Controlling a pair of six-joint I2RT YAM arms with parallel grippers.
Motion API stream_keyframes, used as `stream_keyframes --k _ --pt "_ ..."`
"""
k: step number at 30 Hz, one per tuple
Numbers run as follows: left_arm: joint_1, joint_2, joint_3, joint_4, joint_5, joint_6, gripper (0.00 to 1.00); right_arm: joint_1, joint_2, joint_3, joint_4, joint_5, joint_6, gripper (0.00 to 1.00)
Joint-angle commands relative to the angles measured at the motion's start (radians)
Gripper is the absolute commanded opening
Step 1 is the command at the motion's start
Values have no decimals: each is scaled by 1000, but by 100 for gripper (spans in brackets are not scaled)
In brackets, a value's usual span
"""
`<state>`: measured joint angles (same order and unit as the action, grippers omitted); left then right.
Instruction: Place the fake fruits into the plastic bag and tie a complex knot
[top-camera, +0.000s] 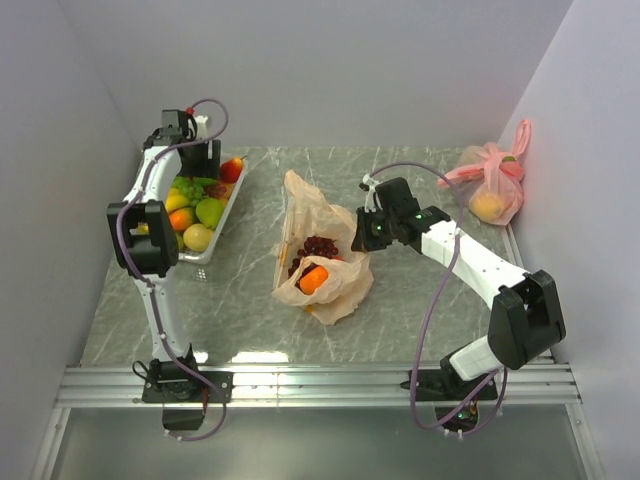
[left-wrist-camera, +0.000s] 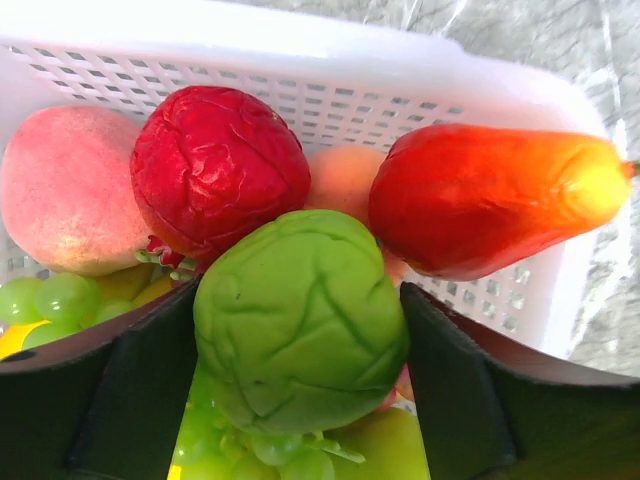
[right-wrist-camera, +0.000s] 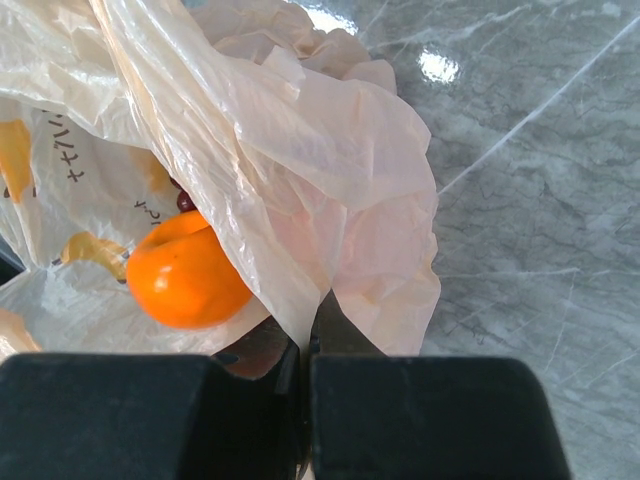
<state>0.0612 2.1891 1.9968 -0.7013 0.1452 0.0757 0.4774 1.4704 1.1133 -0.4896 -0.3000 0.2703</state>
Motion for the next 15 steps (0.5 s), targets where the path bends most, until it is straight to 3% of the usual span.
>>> stream_keyframes --k 1,8,15 --pt "12 -63 17 40 25 -24 77 0 5 42 2 4 -14 0" --pt "19 -238 -36 37 56 10 52 1 11 34 8 4 -11 0" --pt "-21 -472 -119 -6 330 13 53 -2 11 36 10 -1 -13 0"
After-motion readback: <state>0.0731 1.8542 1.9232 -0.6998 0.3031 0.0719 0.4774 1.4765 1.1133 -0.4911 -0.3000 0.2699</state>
